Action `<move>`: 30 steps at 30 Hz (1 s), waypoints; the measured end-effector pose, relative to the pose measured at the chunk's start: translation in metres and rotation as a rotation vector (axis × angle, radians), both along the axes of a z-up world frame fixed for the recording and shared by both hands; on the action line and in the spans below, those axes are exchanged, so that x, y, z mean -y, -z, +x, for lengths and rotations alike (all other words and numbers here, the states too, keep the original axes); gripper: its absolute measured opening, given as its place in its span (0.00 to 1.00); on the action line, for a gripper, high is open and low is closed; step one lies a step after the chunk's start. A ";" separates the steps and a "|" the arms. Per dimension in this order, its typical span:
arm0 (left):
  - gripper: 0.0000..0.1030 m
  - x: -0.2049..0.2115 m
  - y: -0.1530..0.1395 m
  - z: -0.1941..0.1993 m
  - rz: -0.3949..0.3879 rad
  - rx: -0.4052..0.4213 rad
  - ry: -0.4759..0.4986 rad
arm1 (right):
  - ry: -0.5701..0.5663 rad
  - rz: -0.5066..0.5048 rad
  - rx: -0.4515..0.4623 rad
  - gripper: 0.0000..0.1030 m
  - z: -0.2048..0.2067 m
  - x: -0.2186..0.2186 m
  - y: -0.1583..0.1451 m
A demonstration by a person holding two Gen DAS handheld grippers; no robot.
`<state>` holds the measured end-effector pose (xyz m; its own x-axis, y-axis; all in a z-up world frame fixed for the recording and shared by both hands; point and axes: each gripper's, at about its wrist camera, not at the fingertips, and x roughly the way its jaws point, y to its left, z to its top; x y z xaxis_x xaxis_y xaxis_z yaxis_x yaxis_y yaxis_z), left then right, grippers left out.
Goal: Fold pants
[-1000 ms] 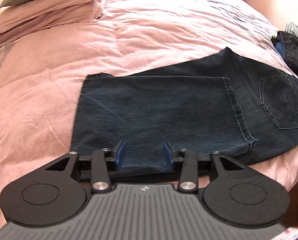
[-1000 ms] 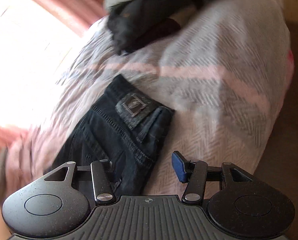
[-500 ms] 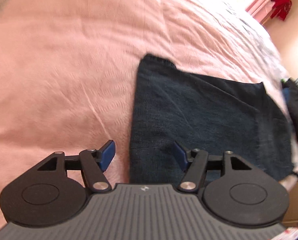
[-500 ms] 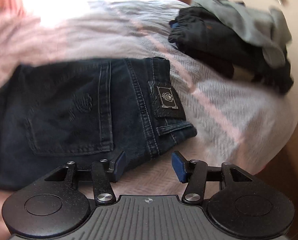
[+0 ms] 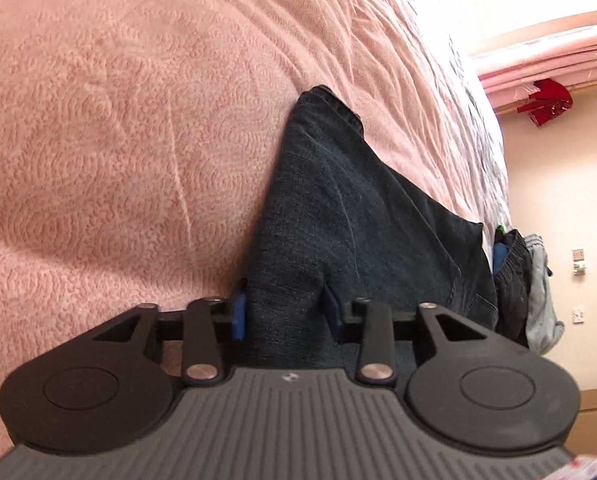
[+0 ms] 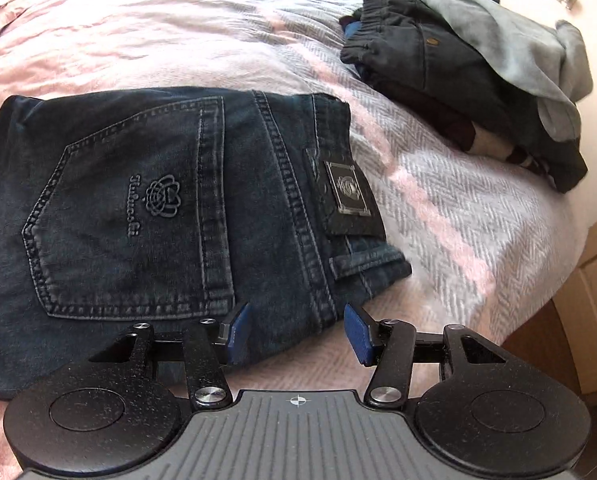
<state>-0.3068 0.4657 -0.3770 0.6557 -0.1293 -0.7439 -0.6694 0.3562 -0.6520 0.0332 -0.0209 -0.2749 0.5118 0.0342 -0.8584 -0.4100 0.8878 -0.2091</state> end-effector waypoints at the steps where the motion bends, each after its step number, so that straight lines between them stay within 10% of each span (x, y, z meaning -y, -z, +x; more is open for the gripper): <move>1: 0.15 0.005 -0.008 0.003 0.043 -0.006 0.014 | -0.010 0.002 0.001 0.47 0.003 0.001 -0.001; 12: 0.06 0.154 -0.164 0.110 0.573 -0.217 0.039 | -0.118 0.072 -0.011 0.47 0.088 0.065 -0.023; 18: 0.06 0.290 -0.223 0.217 0.703 -0.103 0.187 | -0.053 0.132 -0.002 0.47 0.152 0.149 -0.060; 25: 0.23 0.417 -0.169 0.340 0.528 0.047 0.427 | 0.044 0.216 -0.012 0.47 0.186 0.212 -0.074; 30: 0.23 0.417 -0.135 0.315 0.484 -0.046 0.402 | -0.017 0.382 -0.095 0.47 0.179 0.226 -0.064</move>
